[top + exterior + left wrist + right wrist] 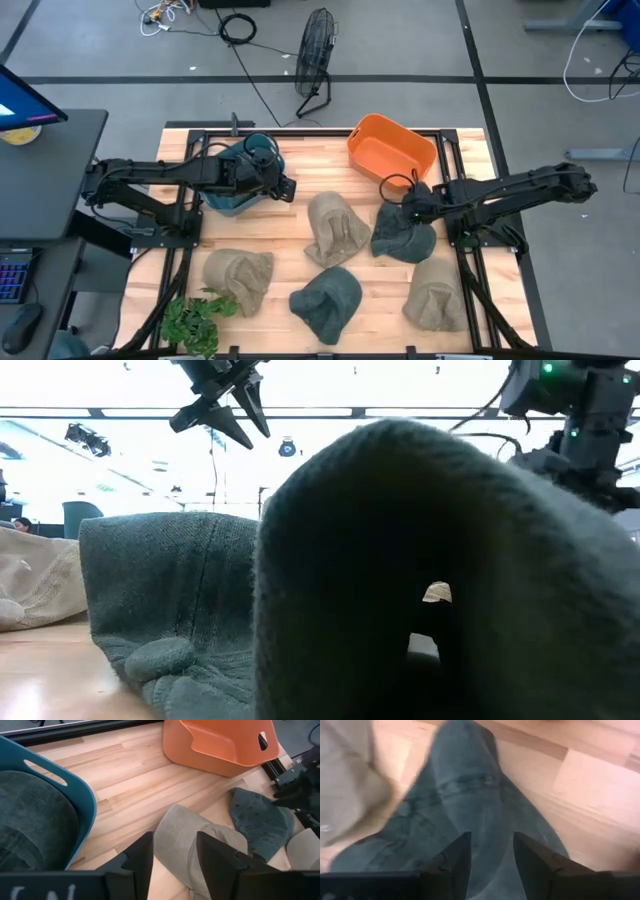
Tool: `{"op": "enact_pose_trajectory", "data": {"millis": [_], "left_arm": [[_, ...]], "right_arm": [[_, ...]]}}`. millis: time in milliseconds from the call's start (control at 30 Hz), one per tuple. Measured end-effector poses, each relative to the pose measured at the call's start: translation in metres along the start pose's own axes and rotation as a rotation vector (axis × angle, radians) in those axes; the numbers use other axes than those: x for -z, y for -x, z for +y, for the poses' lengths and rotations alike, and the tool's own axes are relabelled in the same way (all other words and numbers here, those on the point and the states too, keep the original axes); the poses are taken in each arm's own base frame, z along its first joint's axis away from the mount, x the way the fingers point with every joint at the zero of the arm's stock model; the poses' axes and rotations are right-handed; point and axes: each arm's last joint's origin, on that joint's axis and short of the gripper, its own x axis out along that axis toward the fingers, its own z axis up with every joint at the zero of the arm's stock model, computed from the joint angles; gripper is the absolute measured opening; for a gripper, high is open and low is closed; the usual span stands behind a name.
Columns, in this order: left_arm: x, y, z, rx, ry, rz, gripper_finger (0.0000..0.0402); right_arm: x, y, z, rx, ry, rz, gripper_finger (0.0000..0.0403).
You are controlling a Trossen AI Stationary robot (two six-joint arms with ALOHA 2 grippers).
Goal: Pick & Place hat
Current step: Put the top black cap into the blue bin
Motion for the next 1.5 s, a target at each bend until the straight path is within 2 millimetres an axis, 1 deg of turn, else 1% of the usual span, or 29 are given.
{"op": "enact_pose_trajectory", "data": {"millis": [100, 233, 333, 433, 533, 567, 600, 633, 733, 833, 933, 1033, 1133, 1233, 1333, 1433, 1500], "left_arm": [[0.000, 0.000, 0.000, 0.000, -0.010, 0.000, 0.0176], [0.000, 0.000, 0.000, 0.000, -0.024, 0.000, 0.0184], [0.000, 0.000, 0.000, 0.000, -0.025, 0.000, 0.0186], [0.000, 0.000, 0.000, 0.001, -0.025, 0.000, 0.0186], [0.000, 0.000, -0.001, 0.031, -0.021, 0.026, 0.0186], [0.000, 0.000, -0.003, 0.056, -0.016, 0.039, 0.0185], [0.000, 0.000, -0.005, 0.084, -0.012, 0.053, 0.0184], [0.000, 0.000, -0.006, 0.114, -0.009, 0.068, 0.0183], [-0.002, 0.001, -0.012, 0.207, -0.024, 0.098, 0.0178], [-0.004, 0.002, -0.016, 0.266, -0.069, 0.085, 0.0177], [-0.007, 0.002, -0.020, 0.307, -0.189, 0.033, 0.0177], [-0.010, 0.001, -0.025, 0.344, -0.316, -0.028, 0.0177], [-0.014, -0.001, -0.033, 0.392, -0.332, -0.089, 0.0177], [-0.015, -0.007, -0.040, 0.426, -0.327, -0.130, 0.0177], [-0.013, -0.017, -0.045, 0.431, -0.370, -0.147, 0.0177], [-0.008, -0.026, -0.052, 0.438, -0.443, -0.161, 0.0177], [0.000, -0.032, -0.056, 0.435, -0.526, -0.159, 0.0177]], "right_arm": [[0.002, -0.008, -0.002, -0.014, -0.005, -0.004, 0.0151], [0.003, -0.017, 0.000, -0.073, -0.002, -0.026, 0.0151], [0.005, -0.023, -0.004, -0.053, 0.007, -0.027, 0.0145], [0.006, -0.027, -0.007, -0.038, 0.018, -0.021, 0.0115], [0.006, -0.025, -0.005, -0.046, 0.024, -0.020, 0.0055], [0.005, -0.023, -0.003, -0.062, 0.027, -0.022, 0.0031], [0.003, -0.020, 0.001, -0.085, 0.039, -0.029, 0.0017], [0.001, -0.017, 0.005, -0.111, 0.055, -0.040, 0.0012], [-0.006, -0.003, 0.017, -0.180, 0.076, -0.070, 0.0019], [-0.014, 0.017, 0.031, -0.252, 0.119, -0.108, 0.0008], [-0.022, 0.039, 0.044, -0.324, 0.177, -0.157, 0.0007], [-0.029, 0.059, 0.055, -0.386, 0.198, -0.204, 0.0006], [-0.035, 0.072, 0.064, -0.412, 0.200, -0.262, 0.0003], [-0.041, 0.079, 0.076, -0.463, 0.270, -0.318, 0.0003], [-0.045, 0.079, 0.091, -0.538, 0.321, -0.363, 0.0003], [-0.048, 0.072, 0.103, -0.576, 0.355, -0.377, 0.0002], [-0.048, 0.064, 0.109, -0.559, 0.369, -0.364, 0.0002]]}}
